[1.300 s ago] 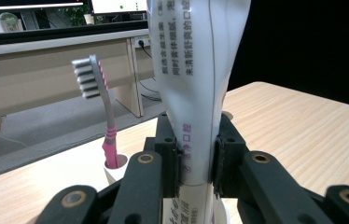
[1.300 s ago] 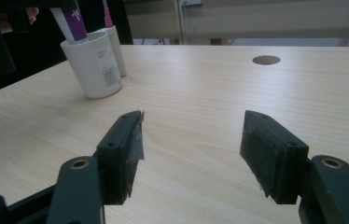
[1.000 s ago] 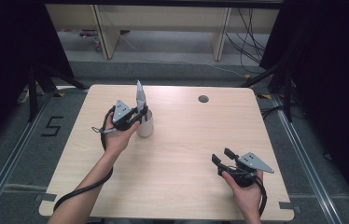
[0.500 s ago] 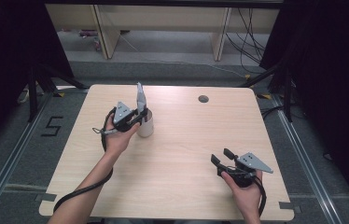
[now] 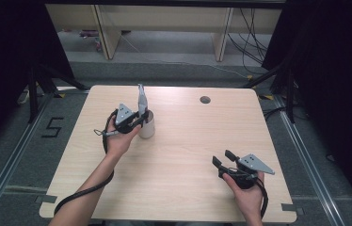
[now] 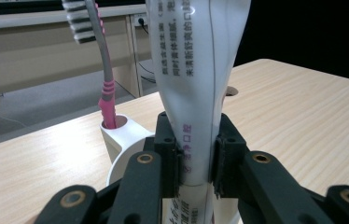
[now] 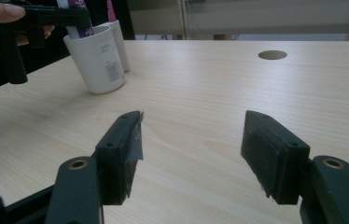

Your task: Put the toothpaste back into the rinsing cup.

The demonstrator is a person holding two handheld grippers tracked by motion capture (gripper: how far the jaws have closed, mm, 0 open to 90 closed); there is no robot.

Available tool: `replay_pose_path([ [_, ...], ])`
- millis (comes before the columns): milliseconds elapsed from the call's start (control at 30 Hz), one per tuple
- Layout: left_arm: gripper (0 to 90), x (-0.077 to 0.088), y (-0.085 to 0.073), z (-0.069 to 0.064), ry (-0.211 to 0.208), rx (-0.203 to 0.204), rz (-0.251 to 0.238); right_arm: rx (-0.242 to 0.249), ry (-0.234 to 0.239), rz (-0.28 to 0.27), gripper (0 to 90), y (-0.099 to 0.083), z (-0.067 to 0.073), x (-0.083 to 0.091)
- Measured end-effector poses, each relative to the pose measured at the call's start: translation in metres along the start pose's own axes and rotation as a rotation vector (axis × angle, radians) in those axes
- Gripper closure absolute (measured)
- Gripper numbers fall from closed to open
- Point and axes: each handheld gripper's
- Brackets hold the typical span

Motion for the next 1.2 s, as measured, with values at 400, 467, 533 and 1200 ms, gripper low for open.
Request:
replay_pose_path([
  [400, 74.9, -0.0016, -0.0036, 0.0010, 0.009, 0.002, 0.025, 0.017, -0.019, 0.039, 38.5, -0.0001, 0.0001, 0.0008],
  [467, 74.8, -0.0017, -0.0041, 0.0009, 0.009, 0.001, 0.026, 0.017, -0.003, 0.021, 38.5, -0.0006, -0.0004, -0.0005],
  [533, 74.9, -0.0019, -0.0043, 0.0005, 0.011, 0.002, 0.029, 0.017, -0.006, 0.019, 38.5, -0.0008, -0.0003, -0.0009],
  [1200, 74.7, -0.0041, -0.0079, -0.0019, 0.010, -0.004, 0.084, -0.025, -0.004, 0.021, 38.5, -0.0028, 0.0036, -0.0027],
])
Point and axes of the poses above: each handheld gripper's, and its own axes: x roughly backward along the jaws, y roughly out of its top, z roughly to its left, and after that the axes turned 15 degrees about y, right-handed
